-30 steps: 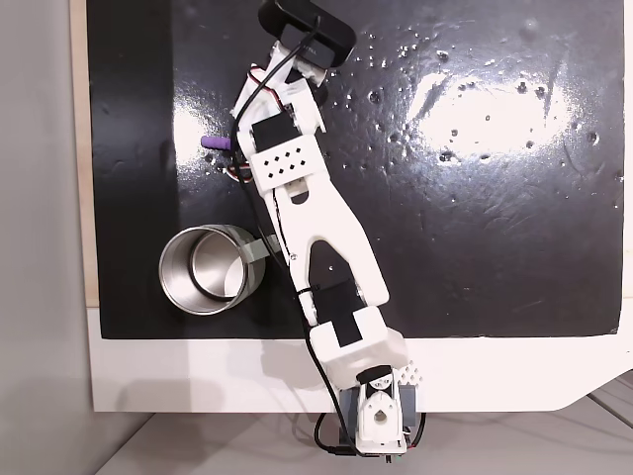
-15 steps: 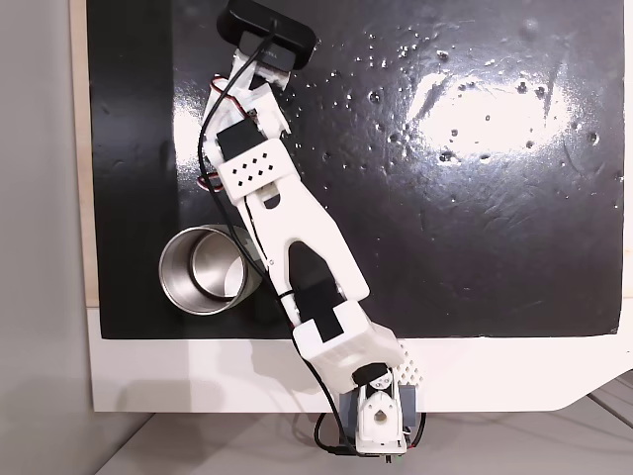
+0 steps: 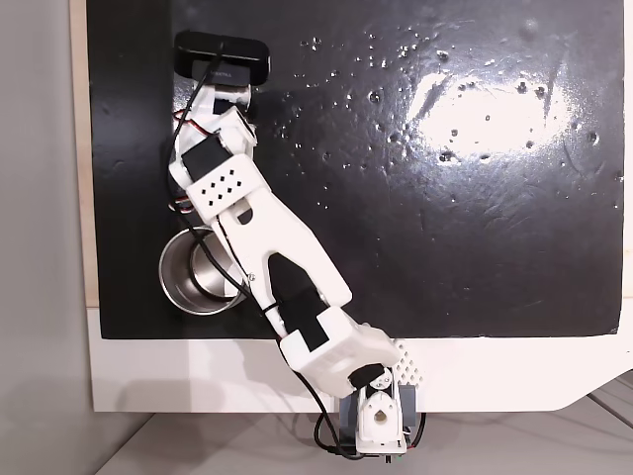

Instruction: Grasp a pengrip and put it in the cup.

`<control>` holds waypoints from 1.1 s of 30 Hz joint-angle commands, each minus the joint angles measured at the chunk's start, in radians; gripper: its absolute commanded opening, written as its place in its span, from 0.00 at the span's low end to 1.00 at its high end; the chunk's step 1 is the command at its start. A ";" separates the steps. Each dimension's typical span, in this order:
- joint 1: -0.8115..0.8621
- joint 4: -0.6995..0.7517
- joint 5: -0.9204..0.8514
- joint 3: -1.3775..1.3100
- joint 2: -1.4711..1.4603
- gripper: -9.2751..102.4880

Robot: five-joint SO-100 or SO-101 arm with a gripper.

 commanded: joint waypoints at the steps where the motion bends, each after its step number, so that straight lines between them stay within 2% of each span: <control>1: -0.015 0.026 -0.133 -0.069 0.101 0.08; 3: -0.018 0.031 -0.242 -0.058 0.115 0.08; 13: -0.014 0.031 -0.502 -0.091 0.110 0.09; 18: -0.020 0.035 -0.580 -0.104 0.089 0.16; 25: -0.029 0.129 -0.640 -0.216 0.028 0.26; 33: -0.038 0.235 -0.759 -0.249 0.015 0.27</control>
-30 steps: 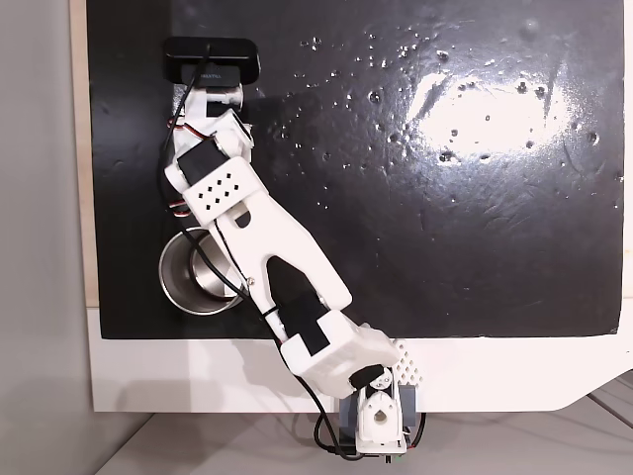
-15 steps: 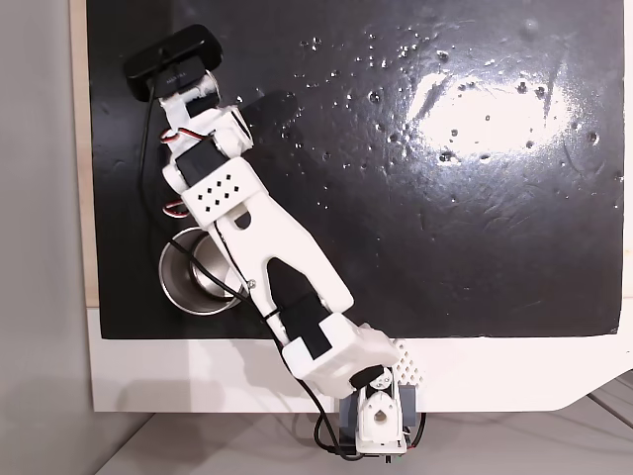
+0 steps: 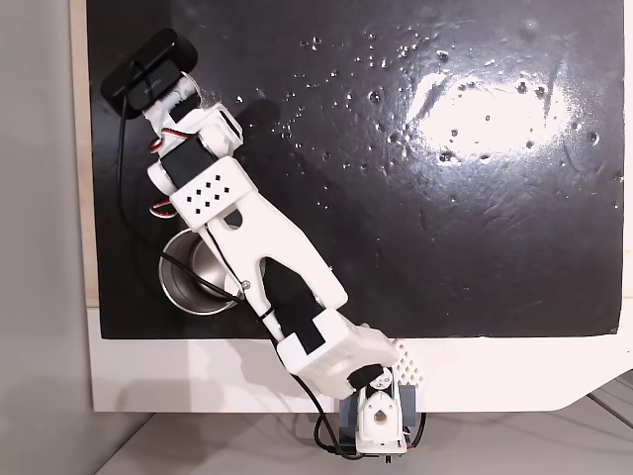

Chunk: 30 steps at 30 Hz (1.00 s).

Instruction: Grasp a pengrip and put it in the cup.

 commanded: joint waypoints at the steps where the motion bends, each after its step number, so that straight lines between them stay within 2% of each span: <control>1: -0.014 0.043 -0.041 -0.089 0.014 0.27; 8: 0.003 0.127 -0.106 -0.166 -0.040 0.27; 13: 0.015 0.132 -0.147 -0.250 -0.110 0.28; 30: 0.038 -0.048 -0.221 -0.169 -0.204 0.29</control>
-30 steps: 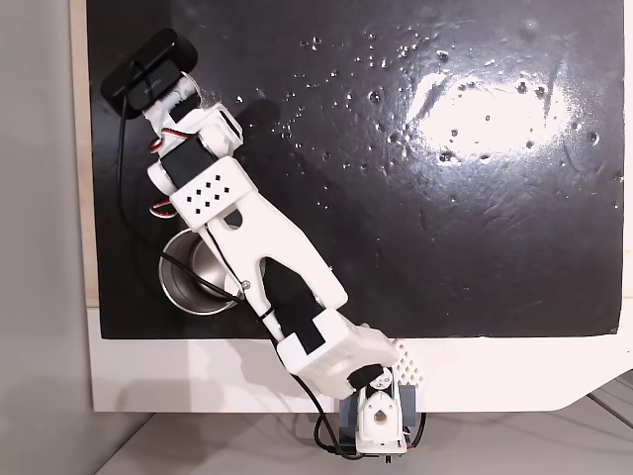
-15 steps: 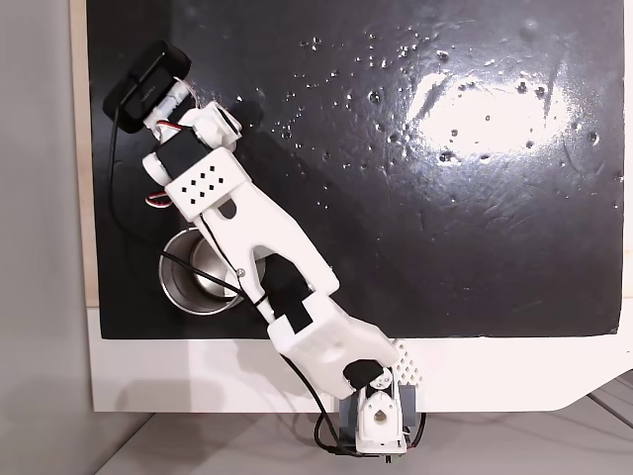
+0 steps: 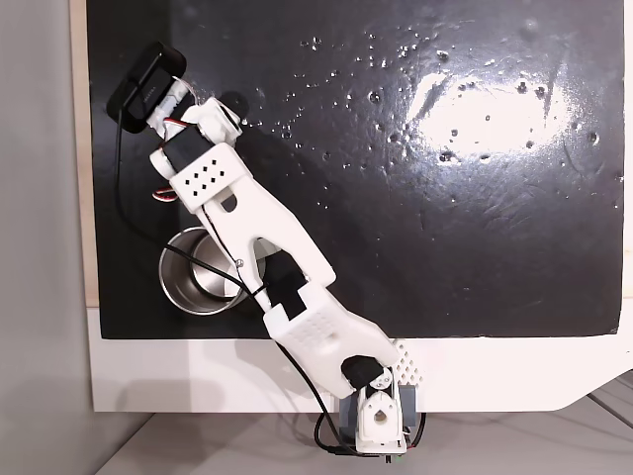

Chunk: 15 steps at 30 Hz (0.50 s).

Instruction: Grasp a pengrip and put it in the cup.

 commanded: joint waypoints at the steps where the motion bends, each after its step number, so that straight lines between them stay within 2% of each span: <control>1: 0.031 -0.049 -0.017 -0.002 0.009 0.29; 15: 0.037 -0.066 -0.049 0.126 0.017 0.23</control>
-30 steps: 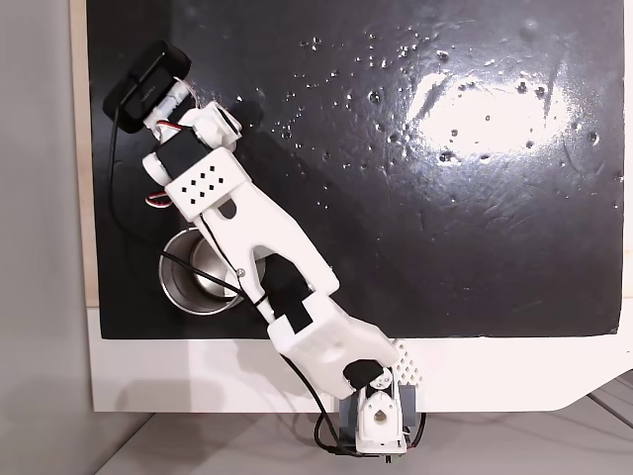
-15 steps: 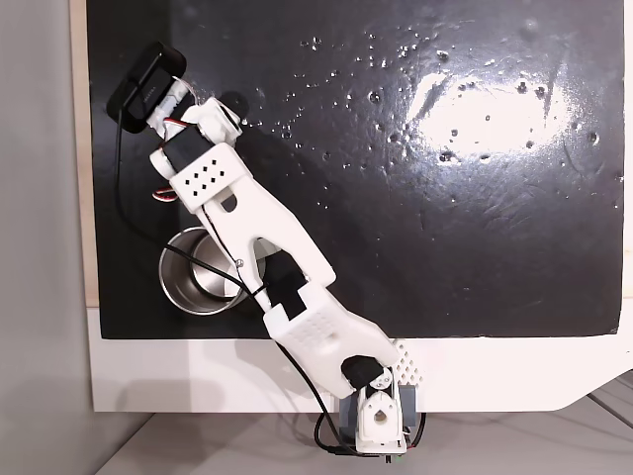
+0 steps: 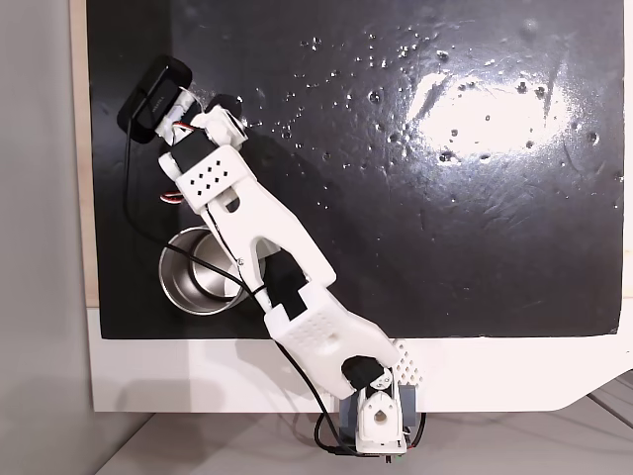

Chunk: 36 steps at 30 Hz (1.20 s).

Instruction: Grasp a pengrip and put it in the cup.

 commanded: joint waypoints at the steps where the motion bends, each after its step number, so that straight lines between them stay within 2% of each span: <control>1: 0.035 -0.023 -0.015 0.025 0.035 0.21; 4: 0.048 -0.078 -0.012 0.081 0.051 0.08; 12: 0.072 -0.098 0.040 0.114 0.074 0.08; 21: 0.098 -0.092 0.245 0.094 0.179 0.08; 36: 0.061 0.143 0.414 0.094 0.551 0.08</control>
